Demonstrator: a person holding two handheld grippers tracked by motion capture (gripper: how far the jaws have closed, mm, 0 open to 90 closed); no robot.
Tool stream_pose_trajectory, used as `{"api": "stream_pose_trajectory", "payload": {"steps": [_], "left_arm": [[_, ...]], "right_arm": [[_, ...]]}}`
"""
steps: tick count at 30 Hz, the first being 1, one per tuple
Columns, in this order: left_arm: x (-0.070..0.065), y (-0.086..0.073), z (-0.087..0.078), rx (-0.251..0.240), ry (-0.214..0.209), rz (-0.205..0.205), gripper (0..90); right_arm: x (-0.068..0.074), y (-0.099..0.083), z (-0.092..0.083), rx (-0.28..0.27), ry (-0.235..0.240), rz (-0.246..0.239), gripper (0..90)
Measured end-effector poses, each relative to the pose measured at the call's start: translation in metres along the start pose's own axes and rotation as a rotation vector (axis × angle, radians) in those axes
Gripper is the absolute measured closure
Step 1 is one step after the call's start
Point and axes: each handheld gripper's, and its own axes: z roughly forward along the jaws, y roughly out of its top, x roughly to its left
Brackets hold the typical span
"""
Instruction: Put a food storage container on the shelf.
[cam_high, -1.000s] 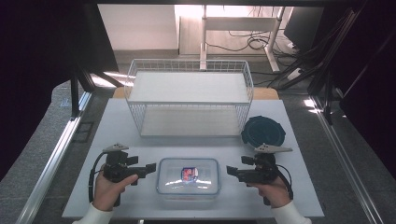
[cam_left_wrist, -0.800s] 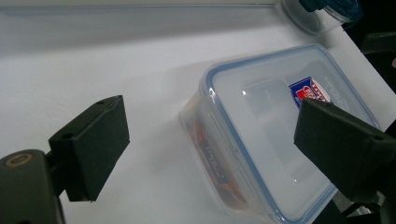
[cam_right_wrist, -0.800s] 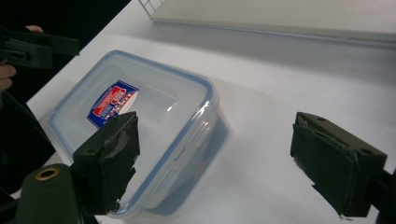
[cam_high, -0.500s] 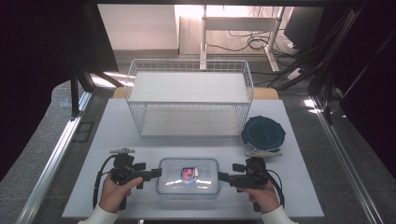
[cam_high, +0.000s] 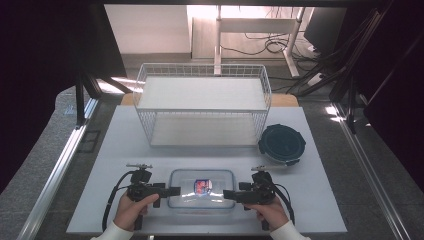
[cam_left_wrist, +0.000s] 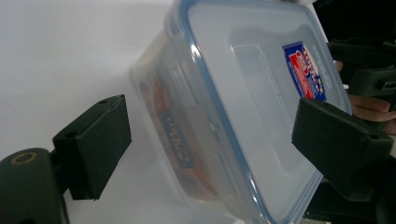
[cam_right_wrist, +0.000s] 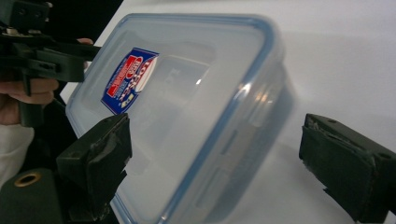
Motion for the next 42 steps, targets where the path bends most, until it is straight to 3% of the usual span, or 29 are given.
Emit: {"api": "stream_pose_trajectory", "payload": {"steps": [1, 6, 7, 11, 18, 21, 28, 42], "left_arm": [[0.000, -0.001, 0.003, 0.009, -0.036, -0.013, 12.7], [0.001, -0.001, 0.005, 0.013, -0.049, -0.032, 15.2], [0.003, -0.002, 0.006, 0.019, -0.065, -0.053, 15.9], [0.005, -0.003, 0.009, 0.037, -0.098, -0.068, 19.2], [0.005, -0.003, 0.006, 0.036, -0.099, -0.071, 22.3], [0.005, -0.003, 0.001, 0.018, -0.090, -0.068, 29.2], [0.003, -0.004, -0.003, -0.005, -0.080, -0.075, 35.4], [-0.001, -0.009, -0.010, -0.033, -0.077, -0.076, 41.7]], "right_arm": [[0.001, 0.000, 0.003, 0.009, 0.003, 0.005, 9.1], [0.000, -0.003, 0.010, 0.030, 0.026, 0.032, 9.2], [0.000, -0.003, 0.010, 0.030, 0.034, 0.041, 9.5], [-0.002, -0.003, 0.010, 0.025, 0.065, 0.074, 12.5], [-0.004, -0.003, 0.005, 0.024, 0.056, 0.118, 25.4], [-0.006, -0.002, 0.001, 0.011, 0.064, 0.148, 32.2], [-0.007, -0.003, -0.001, -0.001, 0.066, 0.187, 35.7], [-0.004, -0.005, -0.008, -0.033, 0.074, 0.194, 42.8]]}}
